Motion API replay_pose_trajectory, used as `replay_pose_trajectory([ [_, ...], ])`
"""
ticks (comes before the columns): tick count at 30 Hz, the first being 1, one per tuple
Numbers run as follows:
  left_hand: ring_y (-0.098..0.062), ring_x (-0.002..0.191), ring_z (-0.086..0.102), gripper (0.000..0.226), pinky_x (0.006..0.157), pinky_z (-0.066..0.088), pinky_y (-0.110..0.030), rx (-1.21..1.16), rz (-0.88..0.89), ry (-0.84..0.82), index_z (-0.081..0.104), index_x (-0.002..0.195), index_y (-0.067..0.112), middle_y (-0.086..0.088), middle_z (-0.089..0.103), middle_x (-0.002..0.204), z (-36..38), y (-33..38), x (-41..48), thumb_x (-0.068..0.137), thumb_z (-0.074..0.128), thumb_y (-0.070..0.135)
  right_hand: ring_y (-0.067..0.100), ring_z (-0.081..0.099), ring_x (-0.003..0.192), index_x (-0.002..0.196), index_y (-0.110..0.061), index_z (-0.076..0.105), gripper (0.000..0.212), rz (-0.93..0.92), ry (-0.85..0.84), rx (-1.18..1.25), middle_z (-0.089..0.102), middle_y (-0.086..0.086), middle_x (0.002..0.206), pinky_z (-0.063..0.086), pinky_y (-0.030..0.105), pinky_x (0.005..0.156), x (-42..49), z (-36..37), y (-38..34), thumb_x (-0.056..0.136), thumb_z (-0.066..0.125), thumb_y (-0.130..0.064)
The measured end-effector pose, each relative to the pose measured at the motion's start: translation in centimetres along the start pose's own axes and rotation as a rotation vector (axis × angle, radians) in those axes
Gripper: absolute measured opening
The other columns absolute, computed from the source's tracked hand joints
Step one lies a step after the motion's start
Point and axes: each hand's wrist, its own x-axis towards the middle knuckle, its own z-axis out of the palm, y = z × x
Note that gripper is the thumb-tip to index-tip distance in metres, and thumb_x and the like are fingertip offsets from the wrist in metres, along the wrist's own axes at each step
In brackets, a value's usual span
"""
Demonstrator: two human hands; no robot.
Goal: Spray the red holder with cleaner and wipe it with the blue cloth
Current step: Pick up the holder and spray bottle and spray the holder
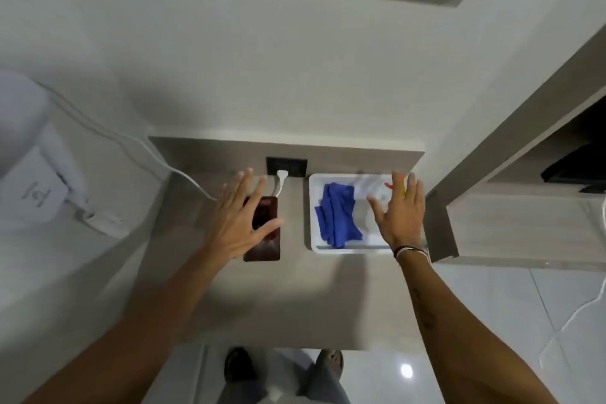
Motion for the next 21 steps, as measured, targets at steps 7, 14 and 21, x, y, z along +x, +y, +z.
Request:
replay_pose_trajectory([
  [7,-0.038,0.168,0.001,0.125,0.133,0.007,-0.061,-0.057,0.003,-0.053,0.024,0.171,0.015,-0.016,0.008,0.181,2.9,-0.5,-1.2,0.078,0.052,0.095,0.031,0.058,0.143,0.172,-0.018,0.027,0.075,0.127,0.046,0.477,0.052,0.008,0.163,0.052,0.046,0.122,-1.1,1.1,0.9,0.107,0.061,0.001],
  [14,-0.041,0.148,0.039,0.108,0.119,0.041,-0.063,-0.192,-0.037,-0.060,0.048,0.155,0.011,-0.015,0.046,0.154,0.9,0.2,-0.4,0.062,0.097,0.033,0.036,0.067,0.135,0.159,-0.009,0.052,0.054,0.327,0.007,0.619,0.067,0.012,0.151,0.054,0.050,0.120,0.5,1.6,1.9,0.107,0.068,-0.007],
  [21,-0.032,0.138,0.047,0.103,0.114,0.049,-0.049,-0.385,-0.045,-0.073,0.051,0.150,0.017,-0.009,0.046,0.147,0.1,-2.4,-1.2,0.060,0.100,0.019,0.032,0.075,0.113,0.144,-0.013,0.070,0.041,0.197,0.085,0.683,0.078,0.015,0.129,0.061,0.048,0.109,-1.1,-0.3,0.4,0.103,0.076,-0.015],
])
